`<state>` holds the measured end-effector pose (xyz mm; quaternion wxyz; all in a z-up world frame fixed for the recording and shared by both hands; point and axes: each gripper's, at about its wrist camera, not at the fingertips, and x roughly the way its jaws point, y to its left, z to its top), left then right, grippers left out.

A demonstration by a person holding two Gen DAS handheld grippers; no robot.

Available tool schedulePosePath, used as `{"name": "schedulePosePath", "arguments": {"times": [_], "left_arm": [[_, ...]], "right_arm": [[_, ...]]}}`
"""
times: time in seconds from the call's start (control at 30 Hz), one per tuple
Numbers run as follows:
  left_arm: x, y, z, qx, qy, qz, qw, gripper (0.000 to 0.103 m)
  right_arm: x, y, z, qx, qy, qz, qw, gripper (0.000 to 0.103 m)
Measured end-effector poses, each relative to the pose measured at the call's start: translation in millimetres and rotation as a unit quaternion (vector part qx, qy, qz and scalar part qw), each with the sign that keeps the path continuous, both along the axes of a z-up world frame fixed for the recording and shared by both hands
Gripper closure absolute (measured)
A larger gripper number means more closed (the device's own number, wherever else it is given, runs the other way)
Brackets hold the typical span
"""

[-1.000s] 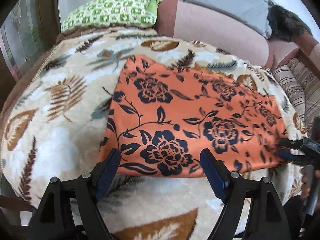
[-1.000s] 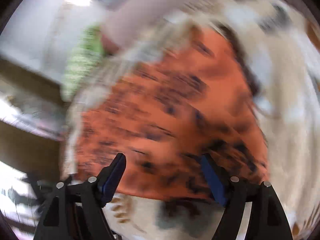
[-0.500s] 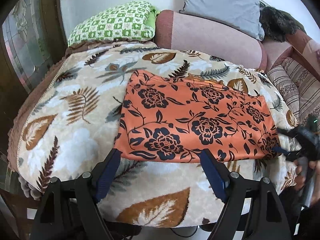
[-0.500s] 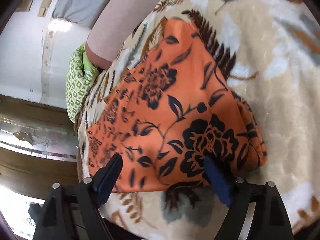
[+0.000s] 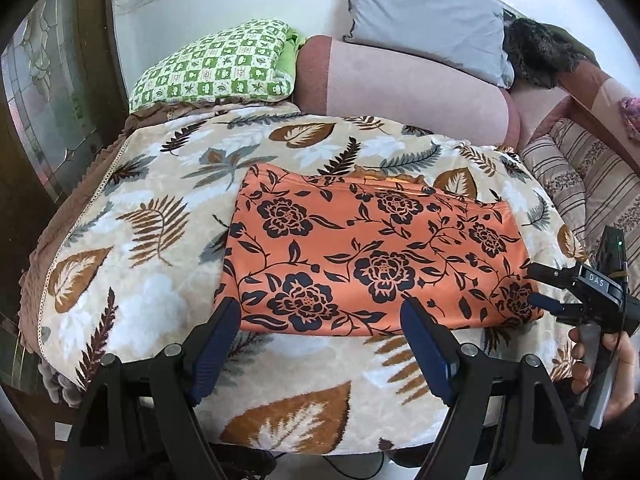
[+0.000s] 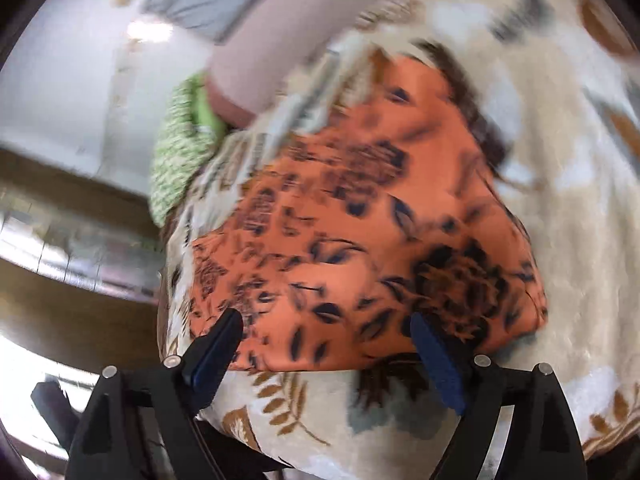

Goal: Fold small clothes

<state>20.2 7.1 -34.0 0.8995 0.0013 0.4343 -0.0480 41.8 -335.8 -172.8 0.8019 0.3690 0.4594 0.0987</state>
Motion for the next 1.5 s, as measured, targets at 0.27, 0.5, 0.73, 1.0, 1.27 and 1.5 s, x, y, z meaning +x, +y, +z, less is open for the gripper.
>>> {"name": "schedulePosePath", "arguments": {"times": [0.27, 0.5, 0.73, 1.0, 1.27, 1.5], "left_arm": [[0, 14, 3, -0.005, -0.004, 0.014, 0.9999, 0.021], [6, 16, -13, -0.014, 0.001, 0.023, 0.9996, 0.021], [19, 16, -47, -0.02, 0.034, 0.026, 0.9989, 0.021], [46, 8, -67, -0.028, 0.045, 0.015, 0.9985, 0.021], [83, -10, -91, 0.0, 0.055, 0.011, 0.9984, 0.021], [116, -39, -131, 0.046, 0.089, -0.007, 0.9949, 0.021]], "right_arm": [[7, -9, -38, 0.022, 0.059, -0.026, 0.998, 0.015], [-24, -17, -12, 0.056, -0.01, -0.064, 0.996, 0.015], [-66, -29, -42, 0.182, 0.003, -0.149, 0.972, 0.015], [-53, -44, -59, 0.172, 0.046, -0.19, 0.966, 0.015], [-31, -63, -60, 0.145, 0.046, -0.219, 0.964, 0.015], [-23, -64, -64, 0.093, 0.048, -0.225, 0.969, 0.029]]}}
